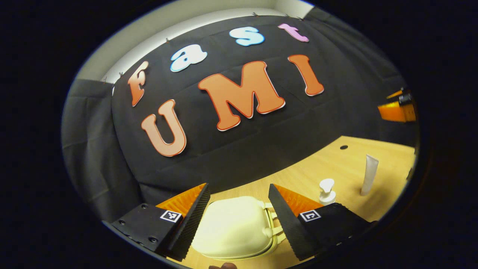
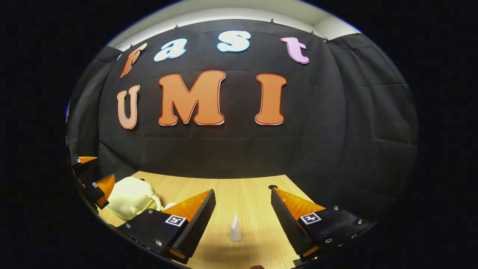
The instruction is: First open the suitcase, pack the skin care products into it, and then close the suitcase.
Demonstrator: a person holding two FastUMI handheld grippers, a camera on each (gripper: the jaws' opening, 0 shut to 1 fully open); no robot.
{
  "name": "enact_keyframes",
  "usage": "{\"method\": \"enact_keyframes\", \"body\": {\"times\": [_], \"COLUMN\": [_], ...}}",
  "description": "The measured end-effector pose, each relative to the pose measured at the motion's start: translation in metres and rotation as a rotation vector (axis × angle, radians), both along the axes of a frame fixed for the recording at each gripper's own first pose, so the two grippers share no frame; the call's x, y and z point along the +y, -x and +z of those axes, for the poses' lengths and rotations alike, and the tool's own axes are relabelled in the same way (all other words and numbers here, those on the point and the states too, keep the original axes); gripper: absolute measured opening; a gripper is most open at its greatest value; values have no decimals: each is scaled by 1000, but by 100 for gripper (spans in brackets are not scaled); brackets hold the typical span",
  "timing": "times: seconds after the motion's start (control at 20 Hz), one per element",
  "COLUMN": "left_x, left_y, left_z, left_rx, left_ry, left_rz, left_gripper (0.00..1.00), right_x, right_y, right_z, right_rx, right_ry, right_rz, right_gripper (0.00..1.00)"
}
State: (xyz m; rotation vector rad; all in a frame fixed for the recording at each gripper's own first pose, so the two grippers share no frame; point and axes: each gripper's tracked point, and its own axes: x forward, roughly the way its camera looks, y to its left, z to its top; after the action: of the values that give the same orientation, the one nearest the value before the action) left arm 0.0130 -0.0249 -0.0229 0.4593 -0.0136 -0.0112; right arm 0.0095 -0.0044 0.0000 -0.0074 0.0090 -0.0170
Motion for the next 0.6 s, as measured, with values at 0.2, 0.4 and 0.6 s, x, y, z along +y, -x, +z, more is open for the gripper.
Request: {"method": "enact_keyframes", "body": {"times": [0.2, 0.4, 0.6], "left_x": [-21, -37, -39], "left_y": [-5, -15, -34], "left_z": [-38, -78, -126], "left_rx": [50, 98, 201], "left_ry": [-179, -356, -474], "left_rz": [-34, -60, -57], "left_gripper": [99, 99, 99], "right_x": [-15, -32, -54], "right_y": [4, 7, 14], "right_z": [-13, -24, -36], "right_rx": [25, 57, 84], "right_ry": [-7, -25, -32], "right_rz": [-27, -62, -105], "right_gripper": [95, 95, 95]}}
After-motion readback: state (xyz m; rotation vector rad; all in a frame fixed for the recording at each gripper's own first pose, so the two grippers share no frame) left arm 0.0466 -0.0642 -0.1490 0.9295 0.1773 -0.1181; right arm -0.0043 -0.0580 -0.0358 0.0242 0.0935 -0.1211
